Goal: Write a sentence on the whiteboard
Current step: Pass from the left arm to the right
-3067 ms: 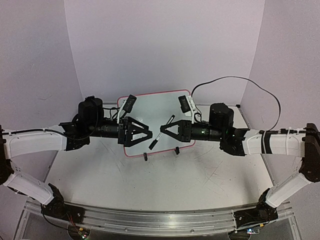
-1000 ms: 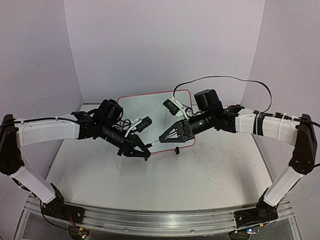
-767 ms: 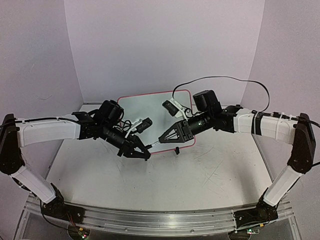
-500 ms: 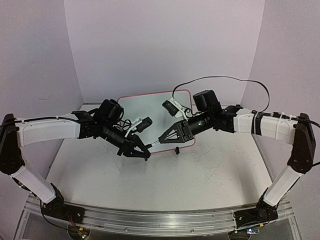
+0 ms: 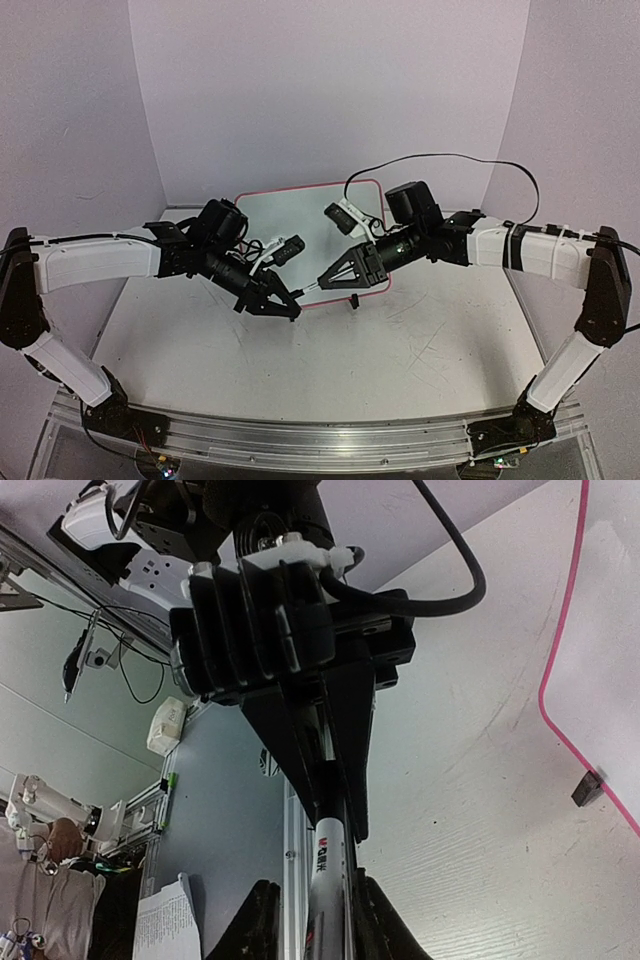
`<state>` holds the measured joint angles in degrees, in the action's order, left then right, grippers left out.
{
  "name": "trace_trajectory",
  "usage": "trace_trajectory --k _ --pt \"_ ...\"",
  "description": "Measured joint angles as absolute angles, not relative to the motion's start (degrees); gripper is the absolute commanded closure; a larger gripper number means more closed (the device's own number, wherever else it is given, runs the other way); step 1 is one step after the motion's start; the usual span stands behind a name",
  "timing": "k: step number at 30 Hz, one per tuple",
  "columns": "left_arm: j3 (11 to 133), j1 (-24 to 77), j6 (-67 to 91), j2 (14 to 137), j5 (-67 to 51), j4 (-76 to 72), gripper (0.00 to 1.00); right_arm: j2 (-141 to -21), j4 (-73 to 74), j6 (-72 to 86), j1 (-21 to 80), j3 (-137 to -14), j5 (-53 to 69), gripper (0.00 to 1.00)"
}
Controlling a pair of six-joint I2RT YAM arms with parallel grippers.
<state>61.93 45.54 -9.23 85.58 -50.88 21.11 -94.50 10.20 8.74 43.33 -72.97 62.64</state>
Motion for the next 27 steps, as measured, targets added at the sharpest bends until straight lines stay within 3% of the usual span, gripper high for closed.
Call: trace_trajectory --k 6,9,10,12,14,27 --pt "62.0 45.5 -9.4 85.6 -51.0 21.2 1.00 -94.5 11.0 7.6 43.3 -73.0 62.5 0.96" --pt "62.5 45.6 -9.4 85.6 -50.9 22.0 1.00 -94.5 11.6 7.6 43.3 -73.0 62.1 1.00" --pt "62.6 45.6 -9.4 85.6 -50.8 22.2 0.91 -94.5 11.6 7.6 43.3 -73.0 61.9 1.00" --pt "62.6 45.6 -9.2 85.6 -50.6 22.5 0.54 -94.5 11.6 7.5 43.3 -73.0 61.1 1.00" --pt "62.6 45.4 -8.9 85.6 -50.0 22.6 0.30 -94.2 11.5 7.5 43.3 -72.5 59.6 1.00" --pt "57.4 42.2 3.8 81.0 -53.4 10.4 0.33 -87.7 6.0 9.3 40.6 -66.4 58.7 1.00"
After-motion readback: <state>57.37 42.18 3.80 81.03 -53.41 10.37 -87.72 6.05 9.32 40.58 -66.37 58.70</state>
